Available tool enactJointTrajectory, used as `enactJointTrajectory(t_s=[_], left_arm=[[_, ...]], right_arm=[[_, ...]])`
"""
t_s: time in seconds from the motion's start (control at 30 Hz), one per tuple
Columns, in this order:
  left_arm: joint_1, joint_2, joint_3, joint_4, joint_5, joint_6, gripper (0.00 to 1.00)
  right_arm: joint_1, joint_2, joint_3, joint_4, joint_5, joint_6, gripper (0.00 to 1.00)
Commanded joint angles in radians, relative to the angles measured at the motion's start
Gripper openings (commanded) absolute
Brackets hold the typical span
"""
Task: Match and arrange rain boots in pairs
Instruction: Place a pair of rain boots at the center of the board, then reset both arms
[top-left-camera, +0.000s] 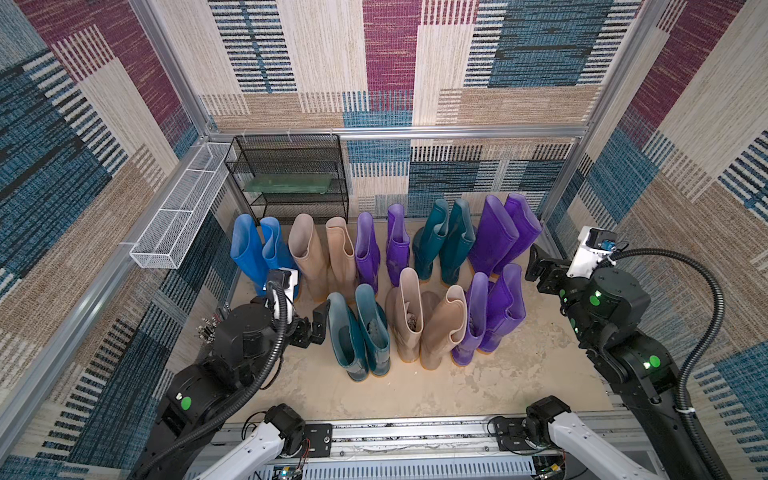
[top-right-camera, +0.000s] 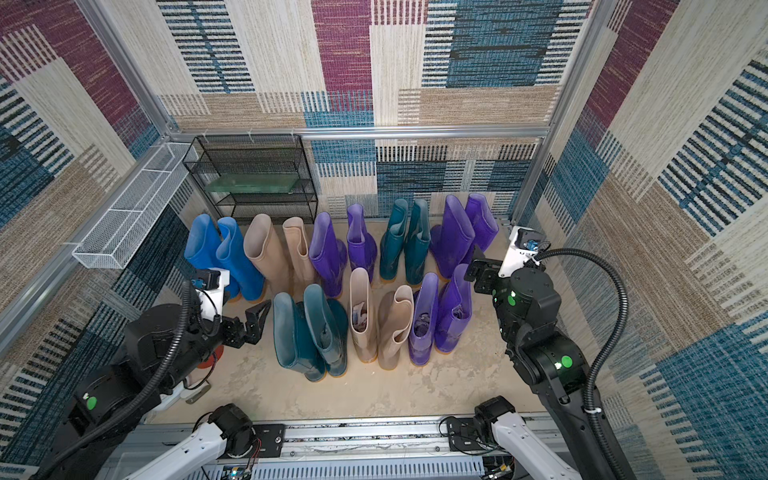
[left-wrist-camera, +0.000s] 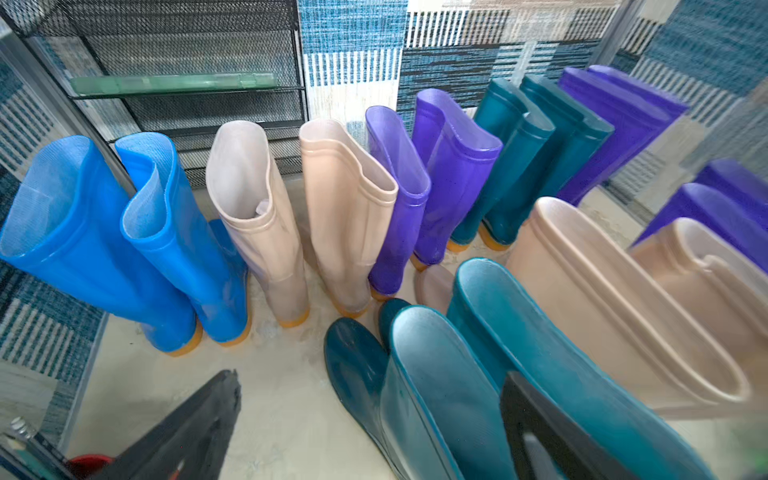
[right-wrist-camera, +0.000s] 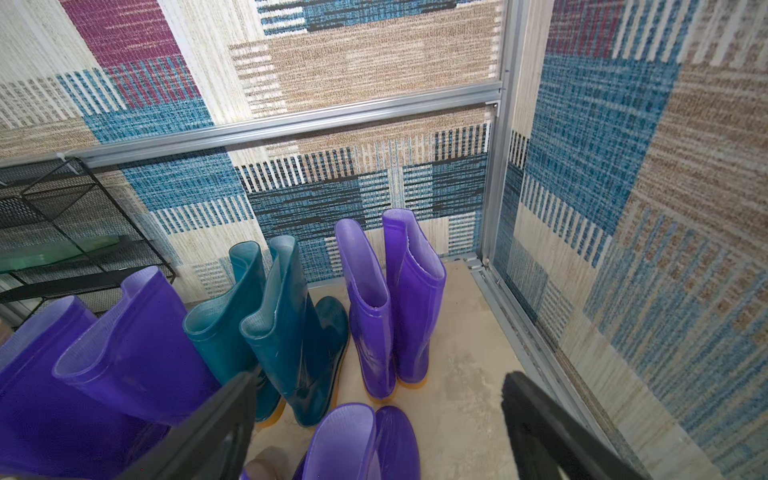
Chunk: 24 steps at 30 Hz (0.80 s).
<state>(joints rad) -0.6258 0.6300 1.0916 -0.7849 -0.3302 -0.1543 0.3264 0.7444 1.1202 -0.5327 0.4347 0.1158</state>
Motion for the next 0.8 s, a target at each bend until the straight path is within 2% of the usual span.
enactJointTrajectory(t_s=[0.0, 0.07, 0.13, 0.27, 0.37, 0.5, 0.6, 0.67, 0.77], left_arm=[[0.016, 0.022, -0.059, 0.182, -0.126, 0.075, 0.99], [0.055, 0.039, -0.094, 0.24, -0.134, 0.096, 0.99], [0.139, 0.022, -0.151, 0.336, -0.115, 0.113, 0.99], [0.389, 0.026, -0.251, 0.45, 0.028, 0.06, 0.99], [0.551, 0.032, -0.347, 0.551, 0.144, -0.001, 0.99], [0.665, 0.065, -0.48, 0.684, 0.274, -0.083, 0.99], [0.681, 0.107, -0.571, 0.801, 0.318, -0.075, 0.99], [0.68, 0.119, -0.653, 0.952, 0.349, -0.032, 0.99], [0.662, 0.155, -0.767, 1.16, 0.309, -0.041, 0.99]], right_arm=[[-0.101, 0.043, 0.0, 0.115, -0.129, -0.153, 0.95], [-0.229, 0.063, 0.007, 0.148, -0.241, -0.154, 0.95], [-0.379, 0.065, -0.009, 0.194, -0.36, -0.128, 0.95], [-0.695, 0.07, -0.15, 0.332, -0.693, -0.04, 0.95], [-0.814, 0.079, -0.269, 0.414, -0.836, 0.012, 0.95], [-0.787, 0.042, -0.396, 0.532, -0.858, -0.054, 0.95], [-0.743, 0.022, -0.489, 0.619, -0.83, -0.06, 0.95], [-0.709, 0.028, -0.538, 0.667, -0.808, -0.031, 0.95], [-0.655, 0.035, -0.659, 0.807, -0.749, -0.011, 0.95]])
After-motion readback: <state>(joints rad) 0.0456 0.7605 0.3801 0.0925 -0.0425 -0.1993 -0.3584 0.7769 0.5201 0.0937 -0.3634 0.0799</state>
